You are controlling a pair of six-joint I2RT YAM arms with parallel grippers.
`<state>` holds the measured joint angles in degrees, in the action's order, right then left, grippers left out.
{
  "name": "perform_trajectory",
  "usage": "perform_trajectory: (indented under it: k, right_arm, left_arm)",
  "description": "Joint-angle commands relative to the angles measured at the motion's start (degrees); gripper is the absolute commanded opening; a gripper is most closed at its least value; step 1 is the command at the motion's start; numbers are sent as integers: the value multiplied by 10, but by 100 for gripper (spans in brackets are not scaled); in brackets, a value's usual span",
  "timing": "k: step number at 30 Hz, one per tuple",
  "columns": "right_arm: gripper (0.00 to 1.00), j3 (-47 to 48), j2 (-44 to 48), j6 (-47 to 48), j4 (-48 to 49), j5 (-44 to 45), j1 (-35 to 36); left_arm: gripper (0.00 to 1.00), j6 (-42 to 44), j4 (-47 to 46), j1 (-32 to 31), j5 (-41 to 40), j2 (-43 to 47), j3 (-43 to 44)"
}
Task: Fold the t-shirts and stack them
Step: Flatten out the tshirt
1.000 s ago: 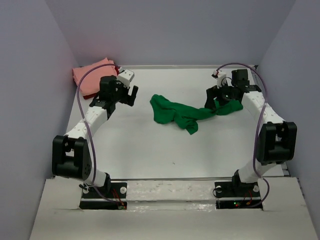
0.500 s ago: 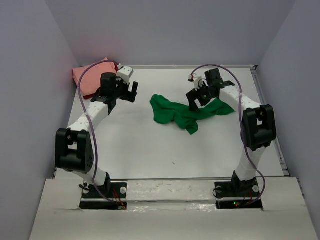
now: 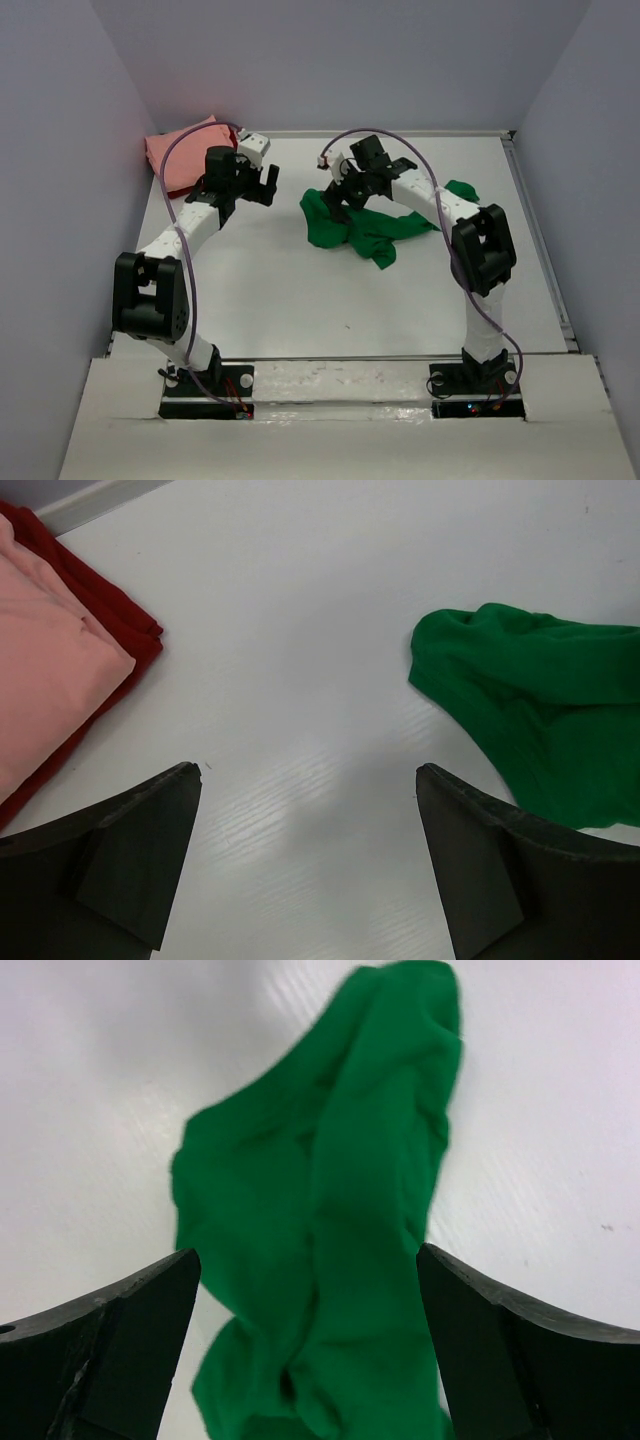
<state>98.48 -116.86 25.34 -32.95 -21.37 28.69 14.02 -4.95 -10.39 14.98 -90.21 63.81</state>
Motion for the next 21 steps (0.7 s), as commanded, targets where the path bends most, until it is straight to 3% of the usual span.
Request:
perform_trajectory:
  k: [1, 10, 21]
  right_arm:
    - [95, 29, 9, 10, -26, -33, 32]
    - [91, 9, 25, 20, -55, -37, 74]
    - [86, -109, 58, 44, -42, 4, 74]
  left_arm:
    - [99, -2, -20, -1, 9, 9, 11]
    - [99, -4, -23, -2, 15, 20, 3]
    - [99, -3, -28, -2, 22, 30, -4]
